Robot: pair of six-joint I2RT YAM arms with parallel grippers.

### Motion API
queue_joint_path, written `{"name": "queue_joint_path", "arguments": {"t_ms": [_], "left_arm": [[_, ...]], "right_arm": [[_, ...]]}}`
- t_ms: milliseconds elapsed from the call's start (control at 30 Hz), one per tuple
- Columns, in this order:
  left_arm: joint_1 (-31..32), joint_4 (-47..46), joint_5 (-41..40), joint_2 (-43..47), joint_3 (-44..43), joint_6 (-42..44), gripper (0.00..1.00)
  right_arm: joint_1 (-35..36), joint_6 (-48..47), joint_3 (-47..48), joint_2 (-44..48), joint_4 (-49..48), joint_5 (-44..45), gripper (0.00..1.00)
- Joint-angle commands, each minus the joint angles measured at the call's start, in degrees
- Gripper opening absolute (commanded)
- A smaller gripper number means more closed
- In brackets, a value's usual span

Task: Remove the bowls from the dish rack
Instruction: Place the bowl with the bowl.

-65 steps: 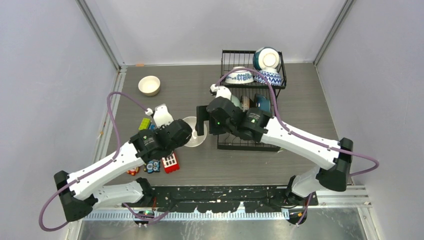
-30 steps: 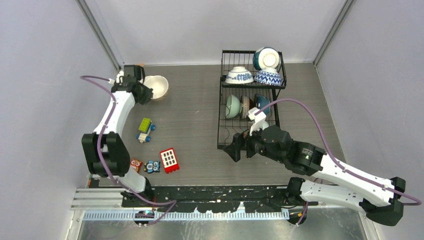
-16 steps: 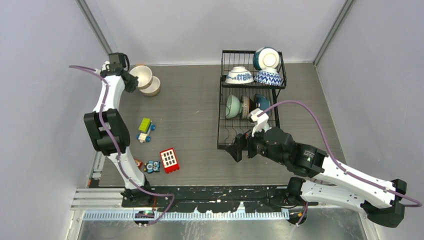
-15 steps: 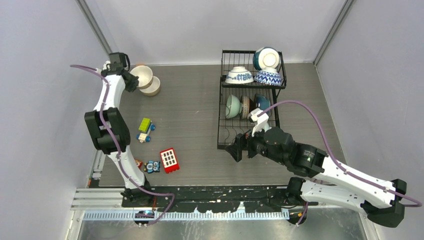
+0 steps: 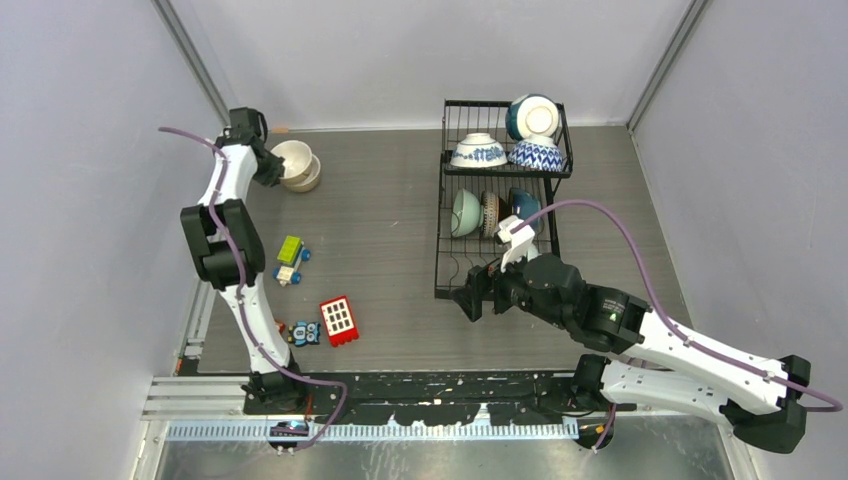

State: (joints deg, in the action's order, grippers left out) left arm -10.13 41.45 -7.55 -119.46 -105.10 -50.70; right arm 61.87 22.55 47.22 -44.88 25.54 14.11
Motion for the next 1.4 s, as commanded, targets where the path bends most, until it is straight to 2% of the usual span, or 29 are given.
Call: {"name": "queue_joint_path", "arguments": {"t_ms": [0,233,500,1033,1367], "left_arm": [[0.01,-2.66,2.54,-0.16,-4.28,-0.06,0.00],[0.16,-1.65,2.97,-2.45,-6.26,-0.10,0.00],[0.63,-0.58,2.80,-3.68,-8.61,0.76,0.13],[1.23,1.28,1.93,-5.67,-9.90,0.87,0.16],[1.42,1.60,2.71,-6.74,-11.23,1.38,0.24]], "right_arm": [[0.10,-1.06,0.81,-0.57,-3.03,1.43,0.99],[0.09,-1.25,0.68,-0.64,-2.91,2.12,0.99],[0.09,-1.81,0.73,-0.65,-3.00,2.97,0.99],[0.09,-1.99,0.33,0.65,-2.30,4.04,0.99],[0.05,-1.90,0.15,0.82,-1.91,4.43,0.99]]}}
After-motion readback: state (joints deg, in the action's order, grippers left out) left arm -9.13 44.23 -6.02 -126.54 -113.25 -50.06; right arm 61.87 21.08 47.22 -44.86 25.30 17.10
